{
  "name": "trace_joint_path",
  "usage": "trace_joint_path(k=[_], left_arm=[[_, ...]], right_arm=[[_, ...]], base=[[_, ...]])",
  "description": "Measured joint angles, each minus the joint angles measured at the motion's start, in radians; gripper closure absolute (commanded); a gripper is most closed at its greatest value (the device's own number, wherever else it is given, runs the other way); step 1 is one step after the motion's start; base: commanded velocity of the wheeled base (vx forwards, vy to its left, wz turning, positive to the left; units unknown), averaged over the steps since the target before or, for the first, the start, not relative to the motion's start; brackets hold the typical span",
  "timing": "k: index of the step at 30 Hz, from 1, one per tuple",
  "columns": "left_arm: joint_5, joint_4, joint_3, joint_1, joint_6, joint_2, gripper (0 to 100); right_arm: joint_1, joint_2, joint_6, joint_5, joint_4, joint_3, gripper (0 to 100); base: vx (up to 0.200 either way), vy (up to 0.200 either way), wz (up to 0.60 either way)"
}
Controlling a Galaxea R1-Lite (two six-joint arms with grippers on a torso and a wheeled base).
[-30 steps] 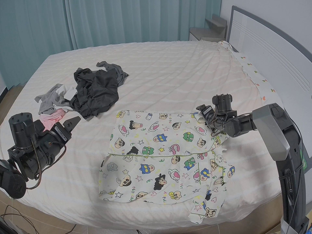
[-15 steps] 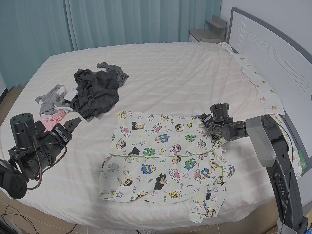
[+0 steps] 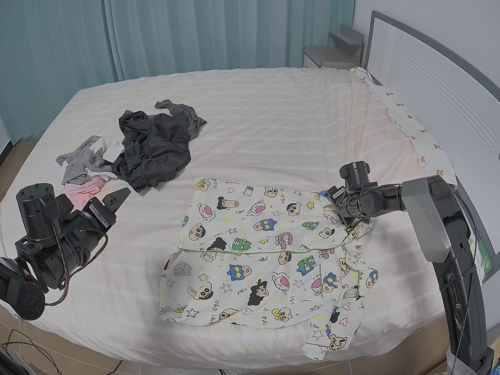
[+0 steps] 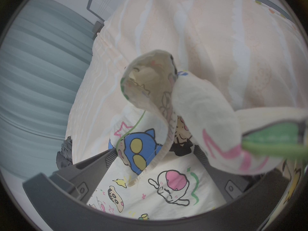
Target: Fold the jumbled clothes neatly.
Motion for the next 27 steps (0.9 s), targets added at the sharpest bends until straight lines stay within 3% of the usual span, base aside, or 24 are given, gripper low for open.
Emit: trace_joint_path(k=[12, 16, 21, 27], left_arm=[[-0.001, -0.051, 0.021, -0.018, 0.001, 0.002, 0], [-0.007, -0.109, 0.054, -0.045, 0.007, 0.002, 0], [-0.053, -0.187, 0.113, -0.070, 0.039, 0.001, 0], [-0.140, -0.207, 0.177, -0.087, 0.085, 0.000, 0]], right_arm=[[0.061, -0.216, -0.011, 0.000, -0.005, -0.006, 0], [0.107, -0.284, -0.102, -0.016, 0.077, -0.007, 0], [0.144, -0.336, -0.277, -0.139, 0.216, -0.007, 0], [0.175, -0.418, -0.277, -0.172, 0.512, -0.006, 0]], base=[[0.000, 0.000, 0.00], [0.000, 0.000, 0.00], [0.000, 0.000, 0.00], [0.000, 0.000, 0.00]])
